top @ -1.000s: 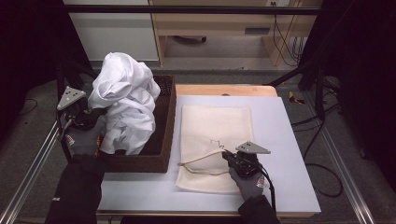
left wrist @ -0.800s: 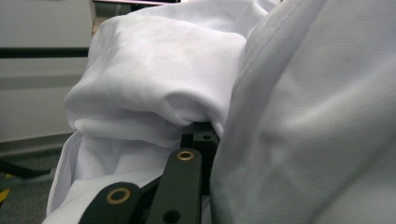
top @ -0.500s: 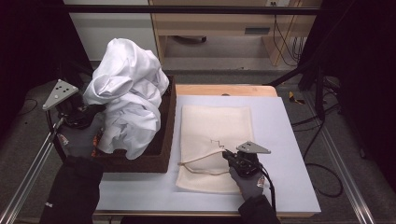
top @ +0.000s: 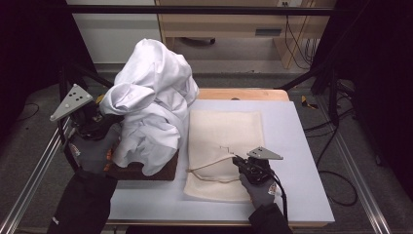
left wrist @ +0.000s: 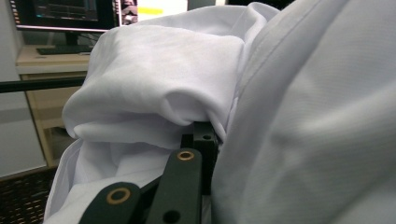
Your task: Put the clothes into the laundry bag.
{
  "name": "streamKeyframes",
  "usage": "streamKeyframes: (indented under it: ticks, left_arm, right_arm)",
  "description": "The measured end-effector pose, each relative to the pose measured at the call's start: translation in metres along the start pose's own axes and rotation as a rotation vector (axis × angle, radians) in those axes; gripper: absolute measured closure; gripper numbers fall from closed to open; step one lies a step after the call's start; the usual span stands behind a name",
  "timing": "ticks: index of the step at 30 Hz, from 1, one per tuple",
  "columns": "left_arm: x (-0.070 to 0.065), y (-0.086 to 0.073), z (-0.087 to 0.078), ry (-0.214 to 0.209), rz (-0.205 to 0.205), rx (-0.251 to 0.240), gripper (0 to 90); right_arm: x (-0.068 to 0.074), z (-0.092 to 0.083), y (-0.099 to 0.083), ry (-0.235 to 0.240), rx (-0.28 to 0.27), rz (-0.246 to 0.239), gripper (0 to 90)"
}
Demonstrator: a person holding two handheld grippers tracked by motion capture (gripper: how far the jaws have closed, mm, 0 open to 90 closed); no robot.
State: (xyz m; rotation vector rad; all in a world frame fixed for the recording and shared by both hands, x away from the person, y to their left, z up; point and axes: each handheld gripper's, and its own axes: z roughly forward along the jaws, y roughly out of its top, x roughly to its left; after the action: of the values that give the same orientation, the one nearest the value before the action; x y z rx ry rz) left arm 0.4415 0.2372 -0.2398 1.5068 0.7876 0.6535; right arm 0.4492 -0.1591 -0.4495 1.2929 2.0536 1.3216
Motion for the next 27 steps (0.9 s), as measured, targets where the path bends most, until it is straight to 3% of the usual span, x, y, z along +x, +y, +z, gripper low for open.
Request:
streamKeyframes:
  ticks: [14,27]
  left_arm:
    - [-0.045,-0.018,0.014,-0.175,0.002,0.053,82.4]
    - [-0.075,-0.045,-0.002,-0.307,0.023,0.141,82.4]
  right_arm:
    - [-0.020,0.010,0.006,-0.012,-0.006,0.051,87.5]
    - [-0.030,0.019,0.009,-0.020,-0.010,0.081,87.5]
